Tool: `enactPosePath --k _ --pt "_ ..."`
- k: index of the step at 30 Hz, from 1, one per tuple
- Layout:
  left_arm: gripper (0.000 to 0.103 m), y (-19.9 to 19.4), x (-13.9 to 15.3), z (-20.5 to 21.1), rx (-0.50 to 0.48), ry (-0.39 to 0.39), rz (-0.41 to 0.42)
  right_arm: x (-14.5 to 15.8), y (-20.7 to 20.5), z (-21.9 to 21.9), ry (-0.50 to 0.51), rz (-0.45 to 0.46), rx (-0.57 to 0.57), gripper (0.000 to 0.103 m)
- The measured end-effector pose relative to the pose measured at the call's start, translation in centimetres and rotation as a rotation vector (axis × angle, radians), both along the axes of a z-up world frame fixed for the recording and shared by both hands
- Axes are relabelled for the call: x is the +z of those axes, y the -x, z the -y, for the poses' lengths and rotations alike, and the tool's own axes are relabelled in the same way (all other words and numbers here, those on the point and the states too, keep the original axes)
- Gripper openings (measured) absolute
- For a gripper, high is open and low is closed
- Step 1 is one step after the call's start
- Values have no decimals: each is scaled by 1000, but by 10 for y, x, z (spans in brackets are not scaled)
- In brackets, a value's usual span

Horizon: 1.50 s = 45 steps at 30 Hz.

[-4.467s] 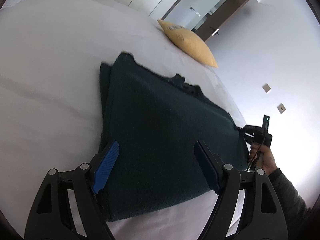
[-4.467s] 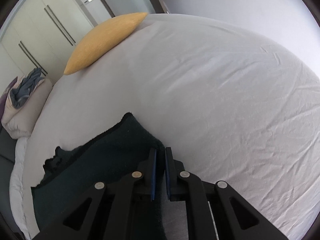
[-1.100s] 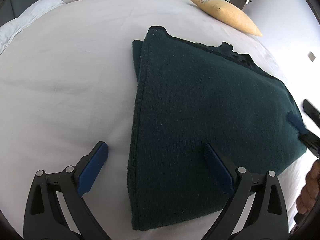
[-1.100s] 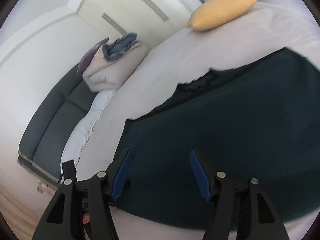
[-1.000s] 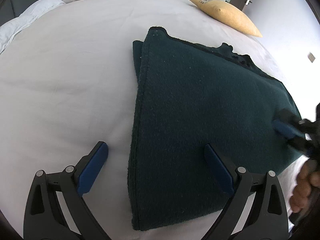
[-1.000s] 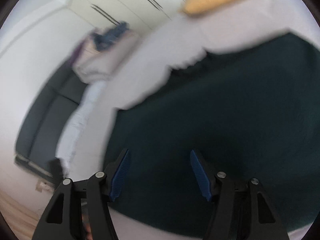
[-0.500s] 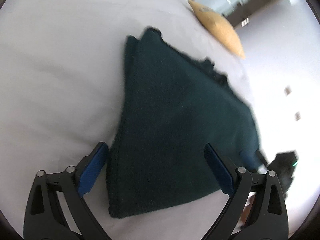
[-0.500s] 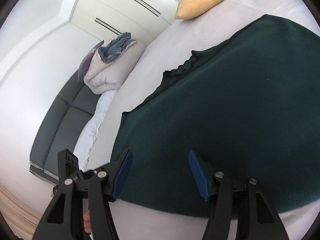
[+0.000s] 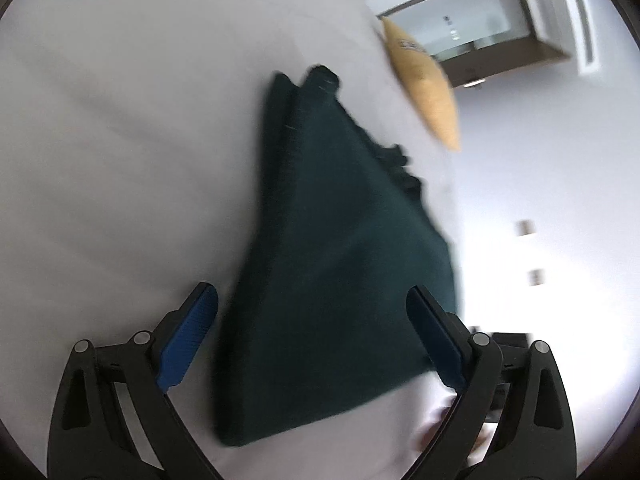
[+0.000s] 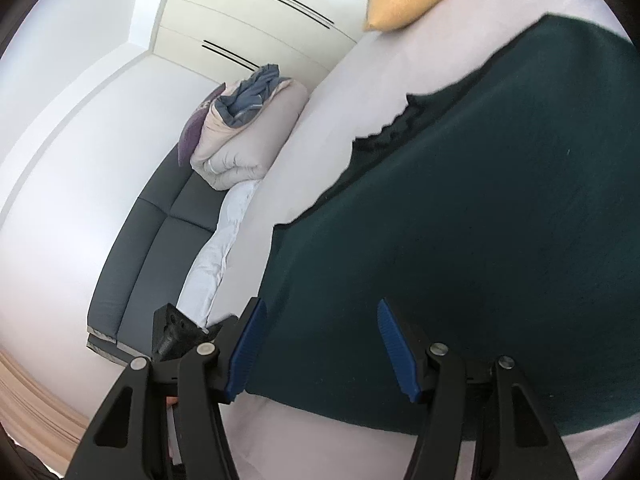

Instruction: Fold small clothes

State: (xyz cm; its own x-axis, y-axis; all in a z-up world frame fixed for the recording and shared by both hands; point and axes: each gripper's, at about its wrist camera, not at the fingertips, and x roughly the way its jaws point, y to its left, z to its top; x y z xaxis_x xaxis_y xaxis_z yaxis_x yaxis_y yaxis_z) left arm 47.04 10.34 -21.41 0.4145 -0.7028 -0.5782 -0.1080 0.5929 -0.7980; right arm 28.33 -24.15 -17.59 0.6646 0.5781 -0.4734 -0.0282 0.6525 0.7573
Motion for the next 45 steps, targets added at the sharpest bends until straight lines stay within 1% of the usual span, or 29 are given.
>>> enactPosePath --k 2,5,11,13,15,16,17,18,19,21,23,24,25,27,30,32,34,37,38,40,42,44,45 --pt "95 -3 -3 0 -26 22 -17 -1 -2 -1 -14 -5 3 62" --pt "95 -7 -4 2 -84 40 -13 -1 -4 -1 -28 -8 3 62" --pt "95 -13 -11 2 -164 130 -27 -2 -8 -3 -21 -31 9 62" --pt "94 -10 -10 5 -186 132 -24 -1 -13 -8 -22 -36 15 62" --pt "89 -7 -11 13 -200 122 -18 2 -21 -15 -13 -38 30 62" --pt "81 -8 -12 17 -193 126 -19 4 -28 -22 -5 -41 44 62" --pt "63 -5 -15 16 -176 140 -25 6 -34 -27 -2 -43 57 62" --pt "51 -2 -19 16 -158 166 -42 6 -40 -32 -1 -44 69 62" --pt "29 0 -25 16 -142 203 -61 6 -48 -38 -3 -47 83 62" --pt "23 7 -36 19 -125 236 -81 4 -63 -45 5 -66 86 62" --pt "17 14 -40 21 -112 230 -71 -3 -79 -50 23 -107 79 62" --pt "16 16 -41 19 -99 232 -65 -8 -85 -53 39 -132 79 61" --pt "15 17 -42 16 -84 241 -62 -13 -91 -56 69 -164 81 56" --pt "14 20 -41 8 -48 254 -54 -17 -96 -60 111 -166 89 53" --pt "14 21 -37 3 -20 252 -37 -17 -94 -60 110 -152 99 54" --pt "13 21 -28 2 -8 234 -21 -17 -93 -57 93 -149 106 54" --pt "13 19 -12 0 0 193 8 -15 -92 -52 71 -153 110 53" --pt "13 15 19 5 -1 101 69 -14 -87 -44 52 -156 117 53" --pt "13 13 33 11 -12 54 96 -12 -84 -39 45 -154 111 54" --pt "13 7 62 35 -52 -42 155 -9 -79 -25 28 -145 87 55" --pt "13 0 90 74 -128 -141 221 -4 -71 -1 -32 -127 50 58" --pt "13 -5 108 121 -207 -216 271 4 -64 20 -72 -100 18 63" --pt "13 -7 111 148 -251 -254 291 8 -59 33 -92 -81 0 66"
